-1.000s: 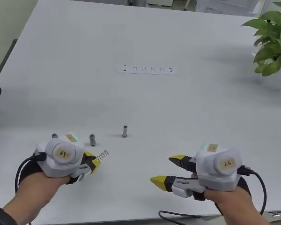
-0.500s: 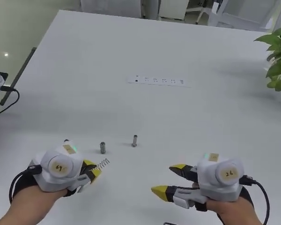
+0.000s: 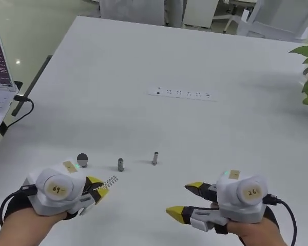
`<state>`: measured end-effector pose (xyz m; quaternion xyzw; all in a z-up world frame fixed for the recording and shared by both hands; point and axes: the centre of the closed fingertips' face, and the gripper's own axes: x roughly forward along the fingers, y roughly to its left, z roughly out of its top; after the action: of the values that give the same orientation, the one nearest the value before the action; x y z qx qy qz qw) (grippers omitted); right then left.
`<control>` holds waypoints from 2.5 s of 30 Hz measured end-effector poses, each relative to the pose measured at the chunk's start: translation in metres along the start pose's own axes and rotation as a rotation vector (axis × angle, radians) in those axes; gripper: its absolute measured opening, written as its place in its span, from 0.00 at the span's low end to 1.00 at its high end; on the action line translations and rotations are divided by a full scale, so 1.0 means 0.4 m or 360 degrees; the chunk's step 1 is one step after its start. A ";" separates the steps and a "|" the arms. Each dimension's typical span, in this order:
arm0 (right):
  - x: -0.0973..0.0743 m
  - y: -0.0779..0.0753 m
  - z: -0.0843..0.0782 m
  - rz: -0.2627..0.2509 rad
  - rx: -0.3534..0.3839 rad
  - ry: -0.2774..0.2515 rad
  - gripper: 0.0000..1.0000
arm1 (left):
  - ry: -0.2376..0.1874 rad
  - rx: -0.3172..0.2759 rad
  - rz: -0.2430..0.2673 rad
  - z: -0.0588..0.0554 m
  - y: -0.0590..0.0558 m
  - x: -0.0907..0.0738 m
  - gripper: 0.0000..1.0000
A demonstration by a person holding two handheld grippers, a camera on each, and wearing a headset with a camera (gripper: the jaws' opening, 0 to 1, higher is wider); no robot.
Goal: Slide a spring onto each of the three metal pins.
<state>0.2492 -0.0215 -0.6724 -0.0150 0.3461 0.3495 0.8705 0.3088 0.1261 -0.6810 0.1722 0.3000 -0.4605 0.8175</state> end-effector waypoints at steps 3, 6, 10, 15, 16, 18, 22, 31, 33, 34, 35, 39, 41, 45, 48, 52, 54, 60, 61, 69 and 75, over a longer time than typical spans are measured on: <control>0.004 0.003 0.002 0.0008 -0.0009 0.0006 0.47 | -0.0018 -0.0001 0.0008 0.008 0.003 -0.011 0.03; 0.009 0.008 0.008 0.0016 -0.0026 0.0015 0.47 | -0.0046 -0.0001 0.0014 0.019 0.005 -0.024 0.03; 0.012 0.015 0.020 0.0025 -0.0038 0.0009 0.47 | -0.0066 0.0004 0.0014 0.027 0.004 -0.036 0.03; 0.017 0.025 0.026 0.0037 -0.0063 0.0017 0.47 | -0.0088 0.0011 0.0014 0.037 0.002 -0.050 0.03; 0.018 0.027 0.026 0.0039 -0.0067 0.0020 0.47 | -0.0094 0.0011 0.0013 0.039 0.003 -0.051 0.03; 0.018 0.033 0.028 0.0045 -0.0073 0.0022 0.47 | -0.0102 0.0019 0.0010 0.045 0.000 -0.057 0.03; 0.022 0.042 0.034 0.0060 -0.0091 0.0024 0.47 | -0.0119 0.0038 0.0001 0.056 -0.004 -0.062 0.03; 0.029 0.050 0.061 0.0082 -0.0081 -0.0021 0.46 | -0.0137 0.0073 -0.0032 0.073 -0.020 -0.062 0.03; 0.031 0.050 0.064 0.0083 -0.0088 -0.0022 0.46 | -0.0140 0.0080 -0.0037 0.077 -0.024 -0.062 0.03; 0.031 0.050 0.064 0.0082 -0.0090 -0.0022 0.46 | -0.0142 0.0083 -0.0039 0.079 -0.025 -0.061 0.03; 0.033 0.050 0.064 0.0083 -0.0093 -0.0022 0.46 | -0.0146 0.0082 -0.0042 0.083 -0.027 -0.060 0.03; 0.037 0.057 0.068 0.0097 -0.0098 -0.0029 0.45 | -0.0155 0.0103 -0.0058 0.095 -0.041 -0.054 0.03; 0.039 0.060 0.069 0.0105 -0.0104 -0.0026 0.45 | -0.0157 0.0118 -0.0069 0.100 -0.049 -0.051 0.03; 0.042 0.062 0.070 0.0114 -0.0112 -0.0025 0.45 | -0.0165 0.0130 -0.0087 0.108 -0.060 -0.046 0.03; 0.040 0.064 0.073 0.0120 -0.0118 -0.0026 0.45 | -0.0164 0.0141 -0.0099 0.111 -0.068 -0.043 0.03; 0.041 0.064 0.078 0.0132 -0.0130 -0.0026 0.44 | -0.0170 0.0164 -0.0127 0.119 -0.087 -0.041 0.03; 0.043 0.068 0.084 0.0148 -0.0139 -0.0027 0.43 | -0.0171 0.0175 -0.0142 0.121 -0.096 -0.040 0.03; 0.050 0.078 0.102 0.0181 -0.0189 -0.0034 0.41 | -0.0170 0.0229 -0.0194 0.127 -0.128 -0.033 0.03; 0.050 0.082 0.106 0.0192 -0.0195 -0.0037 0.41 | -0.0169 0.0242 -0.0206 0.128 -0.133 -0.032 0.03; 0.054 0.111 0.121 0.0292 -0.0213 -0.0068 0.34 | -0.0156 0.0329 -0.0277 0.134 -0.168 -0.027 0.03; 0.059 0.136 0.115 0.0359 -0.0196 -0.0077 0.29 | -0.0135 0.0404 -0.0321 0.129 -0.190 -0.018 0.03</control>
<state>0.2551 0.0460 -0.6401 -0.0210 0.3025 0.4659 0.8313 0.2579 0.0629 -0.6375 0.2234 0.2204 -0.5813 0.7507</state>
